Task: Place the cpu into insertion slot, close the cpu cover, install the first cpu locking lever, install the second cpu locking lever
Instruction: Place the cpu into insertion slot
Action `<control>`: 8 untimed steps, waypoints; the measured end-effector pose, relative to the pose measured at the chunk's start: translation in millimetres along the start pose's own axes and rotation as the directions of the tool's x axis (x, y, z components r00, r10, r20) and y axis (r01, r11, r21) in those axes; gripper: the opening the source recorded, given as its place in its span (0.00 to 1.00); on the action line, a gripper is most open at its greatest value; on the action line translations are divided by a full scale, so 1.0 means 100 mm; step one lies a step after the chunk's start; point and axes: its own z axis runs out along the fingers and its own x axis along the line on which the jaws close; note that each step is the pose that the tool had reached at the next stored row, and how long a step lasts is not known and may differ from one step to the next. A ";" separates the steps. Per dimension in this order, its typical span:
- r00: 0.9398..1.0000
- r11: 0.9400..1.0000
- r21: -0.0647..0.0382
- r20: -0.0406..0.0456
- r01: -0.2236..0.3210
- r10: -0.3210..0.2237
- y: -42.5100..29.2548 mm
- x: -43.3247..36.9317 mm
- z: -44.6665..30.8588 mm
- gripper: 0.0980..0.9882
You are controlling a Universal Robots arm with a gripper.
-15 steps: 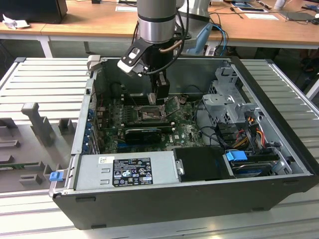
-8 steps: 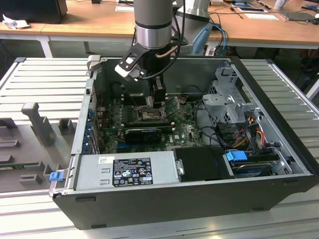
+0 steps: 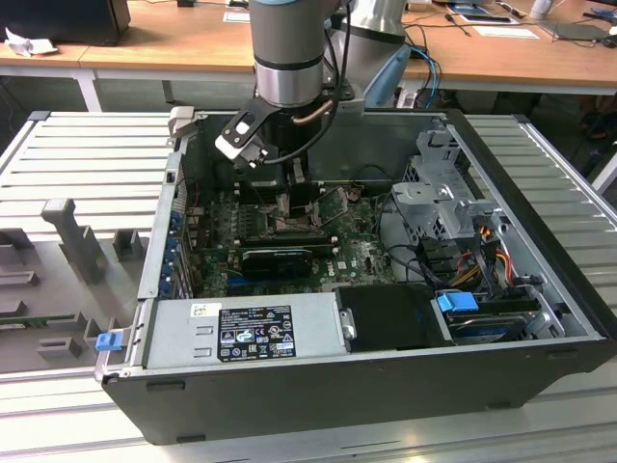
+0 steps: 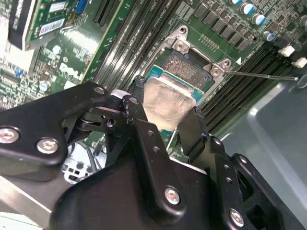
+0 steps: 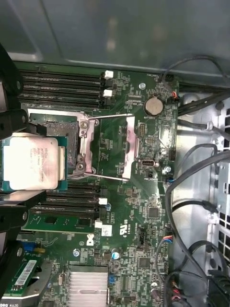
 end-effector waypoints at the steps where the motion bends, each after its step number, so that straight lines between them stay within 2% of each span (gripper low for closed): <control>1: 1.000 1.000 0.000 0.000 -0.001 0.001 -0.003 0.004 0.014 0.48; 6: 1.000 1.000 0.000 0.000 -0.001 0.001 -0.015 0.022 0.077 0.48; 8: 1.000 1.000 0.000 0.000 -0.002 0.002 -0.019 0.054 0.123 0.48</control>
